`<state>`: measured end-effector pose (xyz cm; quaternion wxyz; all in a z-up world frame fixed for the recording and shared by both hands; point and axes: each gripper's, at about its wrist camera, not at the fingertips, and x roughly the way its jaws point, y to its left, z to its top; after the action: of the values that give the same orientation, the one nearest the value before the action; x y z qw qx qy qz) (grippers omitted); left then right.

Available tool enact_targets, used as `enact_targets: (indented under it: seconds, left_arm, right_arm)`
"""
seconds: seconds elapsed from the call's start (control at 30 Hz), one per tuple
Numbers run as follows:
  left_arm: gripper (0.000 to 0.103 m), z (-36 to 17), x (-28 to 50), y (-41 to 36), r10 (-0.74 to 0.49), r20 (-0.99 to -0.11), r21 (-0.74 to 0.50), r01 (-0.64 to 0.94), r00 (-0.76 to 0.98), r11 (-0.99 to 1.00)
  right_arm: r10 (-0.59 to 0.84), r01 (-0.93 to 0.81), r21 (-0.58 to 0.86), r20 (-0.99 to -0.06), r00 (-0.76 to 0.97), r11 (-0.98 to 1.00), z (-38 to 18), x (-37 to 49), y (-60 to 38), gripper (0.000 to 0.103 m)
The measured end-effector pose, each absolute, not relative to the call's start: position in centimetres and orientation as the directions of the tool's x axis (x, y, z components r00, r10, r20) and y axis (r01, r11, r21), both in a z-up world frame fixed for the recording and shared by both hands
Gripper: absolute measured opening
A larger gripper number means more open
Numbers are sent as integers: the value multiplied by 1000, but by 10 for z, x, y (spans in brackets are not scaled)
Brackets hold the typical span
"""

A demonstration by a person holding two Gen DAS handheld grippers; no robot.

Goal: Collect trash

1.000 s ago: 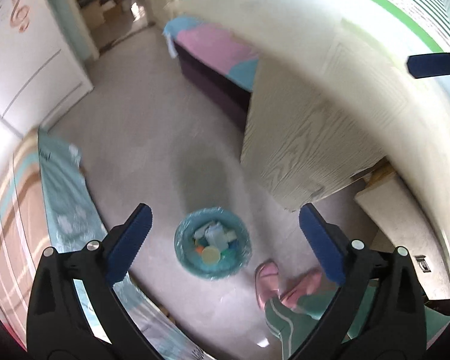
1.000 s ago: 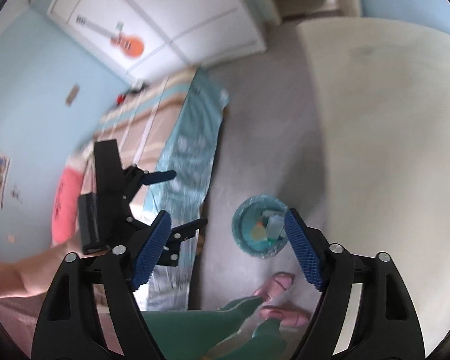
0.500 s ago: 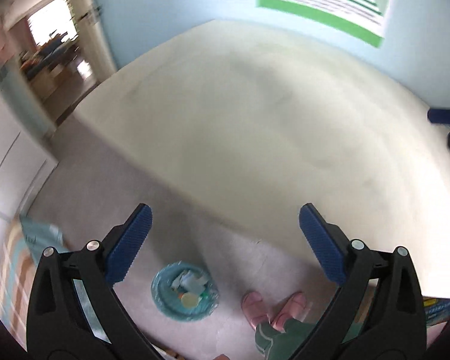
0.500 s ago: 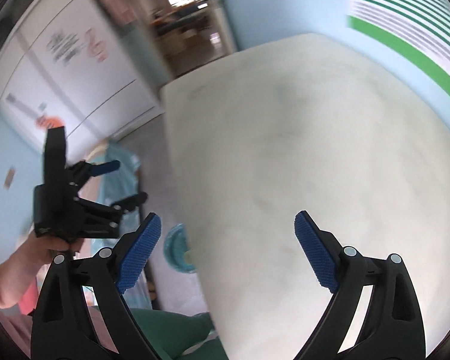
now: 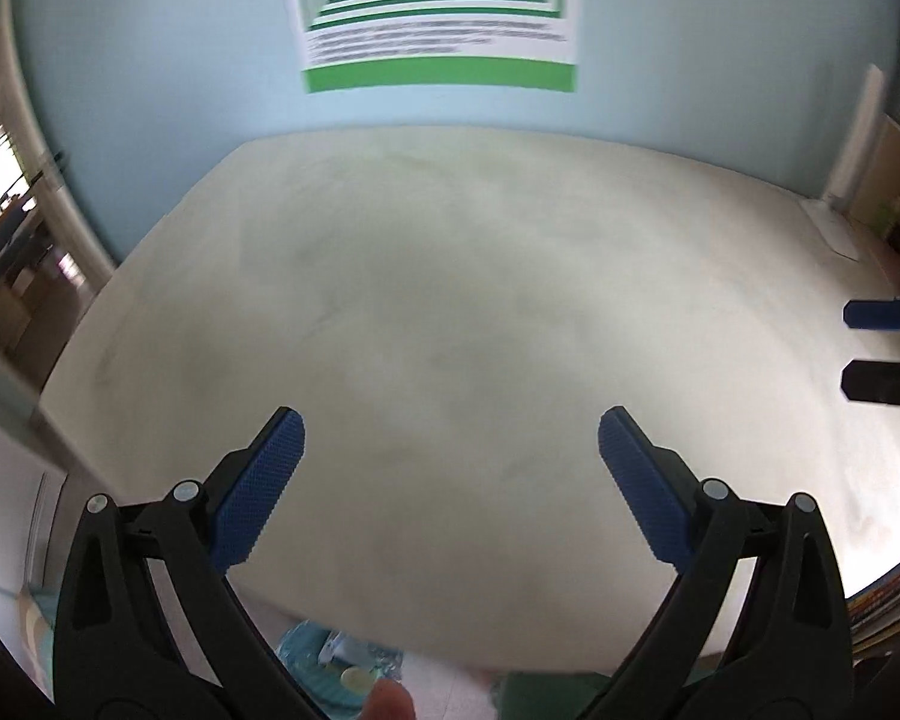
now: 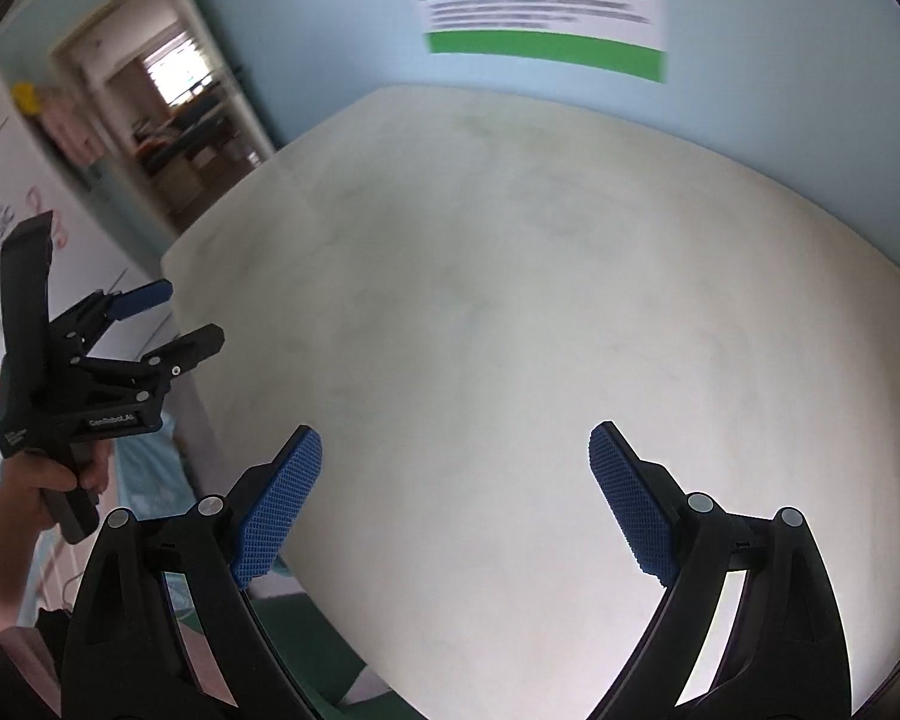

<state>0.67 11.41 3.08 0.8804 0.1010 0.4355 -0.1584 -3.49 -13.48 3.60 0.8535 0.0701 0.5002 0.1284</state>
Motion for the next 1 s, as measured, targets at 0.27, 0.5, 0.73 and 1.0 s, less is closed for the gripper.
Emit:
enact_targets:
  seconds: [0.27, 0.5, 0.73, 1.0]
  left_arm:
    - [96, 36, 16, 47, -272, -789, 39, 485, 551, 873]
    - [96, 41, 23, 17, -348, -766, 29, 569, 540, 822]
    - [96, 42, 32, 1, -395, -756, 21, 623, 522, 782]
    - [96, 45, 41, -8, -415, -745, 10, 630, 523, 777]
  right_arm:
    - [154, 60, 215, -842, 517, 975, 37, -65, -172, 90]
    - [-32, 222, 111, -831, 555, 969, 39, -86, -201, 90]
    - [-150, 306, 27, -827, 541, 952, 30, -86, -198, 90]
    - [-224, 382, 3, -805, 549, 924, 24, -79, -193, 90]
